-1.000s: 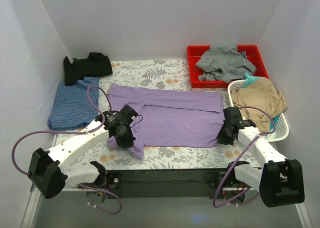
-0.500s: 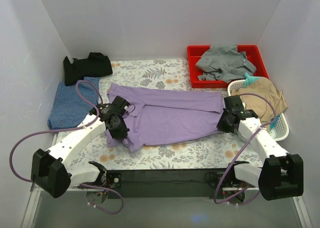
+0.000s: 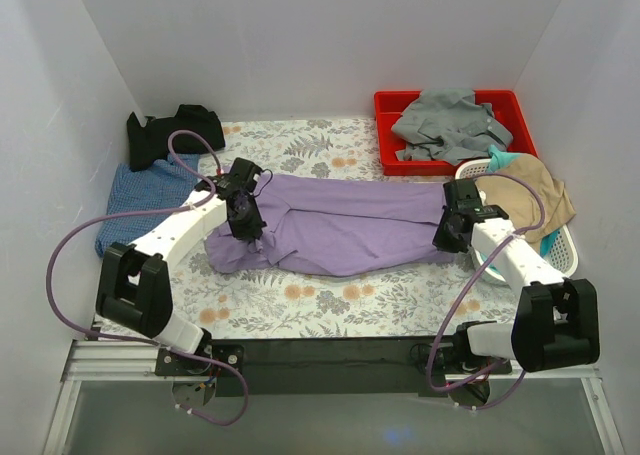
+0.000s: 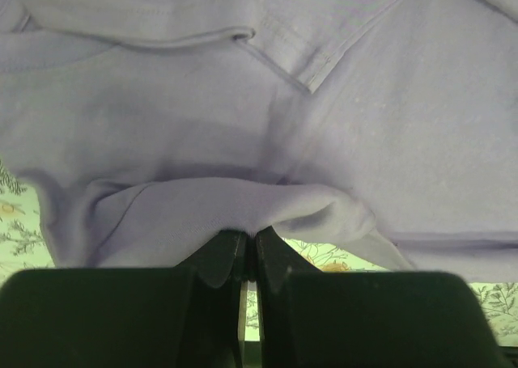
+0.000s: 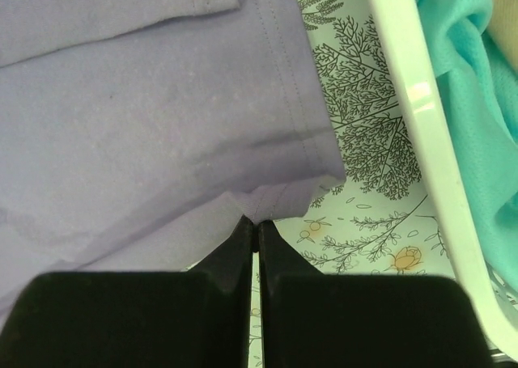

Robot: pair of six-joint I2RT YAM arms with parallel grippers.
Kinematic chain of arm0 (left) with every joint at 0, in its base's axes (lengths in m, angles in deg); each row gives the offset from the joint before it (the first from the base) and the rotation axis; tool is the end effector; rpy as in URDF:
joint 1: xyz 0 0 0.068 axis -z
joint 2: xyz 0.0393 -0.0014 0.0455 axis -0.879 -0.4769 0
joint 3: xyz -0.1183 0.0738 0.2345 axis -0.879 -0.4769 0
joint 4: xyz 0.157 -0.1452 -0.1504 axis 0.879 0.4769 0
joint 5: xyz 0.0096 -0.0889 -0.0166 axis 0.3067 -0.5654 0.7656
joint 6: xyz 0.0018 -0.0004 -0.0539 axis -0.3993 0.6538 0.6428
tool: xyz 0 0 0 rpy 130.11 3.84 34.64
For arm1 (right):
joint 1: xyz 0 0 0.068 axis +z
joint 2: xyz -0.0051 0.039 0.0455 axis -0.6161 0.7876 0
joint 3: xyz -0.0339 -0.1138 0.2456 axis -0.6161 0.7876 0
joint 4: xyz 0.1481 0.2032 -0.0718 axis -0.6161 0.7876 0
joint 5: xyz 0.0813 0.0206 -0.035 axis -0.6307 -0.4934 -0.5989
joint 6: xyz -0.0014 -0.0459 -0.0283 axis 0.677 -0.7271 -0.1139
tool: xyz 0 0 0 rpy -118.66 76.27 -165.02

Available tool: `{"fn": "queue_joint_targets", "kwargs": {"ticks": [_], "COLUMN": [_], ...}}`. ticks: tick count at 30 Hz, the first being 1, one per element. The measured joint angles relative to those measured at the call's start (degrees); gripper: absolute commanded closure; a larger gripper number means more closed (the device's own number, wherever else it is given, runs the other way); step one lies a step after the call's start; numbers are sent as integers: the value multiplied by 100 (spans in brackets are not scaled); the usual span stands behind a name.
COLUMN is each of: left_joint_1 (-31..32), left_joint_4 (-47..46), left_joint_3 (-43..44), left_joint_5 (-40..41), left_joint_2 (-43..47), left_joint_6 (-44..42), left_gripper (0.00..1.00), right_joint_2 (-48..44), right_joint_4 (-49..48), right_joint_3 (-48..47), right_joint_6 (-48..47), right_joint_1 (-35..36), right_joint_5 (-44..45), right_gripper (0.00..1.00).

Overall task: Fold and stack the t-shirts
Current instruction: Fold the tshirt

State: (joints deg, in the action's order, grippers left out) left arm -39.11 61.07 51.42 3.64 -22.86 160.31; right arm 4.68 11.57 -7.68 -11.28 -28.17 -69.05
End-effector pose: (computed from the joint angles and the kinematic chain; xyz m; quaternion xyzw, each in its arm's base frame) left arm 0.2620 -0.1042 0.2370 -0.4612 0.8728 -0.0830 0.1366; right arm 0.2381 0.0334 0.2113 0.1915 0.9450 -0.0199 0.2645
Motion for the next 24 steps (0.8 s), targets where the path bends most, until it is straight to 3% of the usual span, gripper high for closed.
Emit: {"fn": "queue_joint_targets", "kwargs": {"ticks": [14, 15, 18, 24], "left_joint_1": [-319, -326, -352, -400], "left_joint_4": [-656, -691, -774, -903], "left_joint_3": [1423, 1484, 1558, 1617], "left_joint_5": [-42, -57, -129, -186], "left_joint_2": [-1231, -1353, -1648, -1834], "left_joint_6": [-1202, -1268, -1414, -1707], "left_gripper": [97, 90, 96, 93], "right_joint_2": [332, 345, 382, 435], "right_joint_4": [-229, -249, -295, -365], "right_joint_3": [-2, -2, -2, -2], "right_joint_6": [-155, -162, -192, -214], "right_joint_1": [-50, -52, -52, -68], "right_joint_5": [125, 125, 129, 234], "right_gripper": [99, 99, 99, 99]}}
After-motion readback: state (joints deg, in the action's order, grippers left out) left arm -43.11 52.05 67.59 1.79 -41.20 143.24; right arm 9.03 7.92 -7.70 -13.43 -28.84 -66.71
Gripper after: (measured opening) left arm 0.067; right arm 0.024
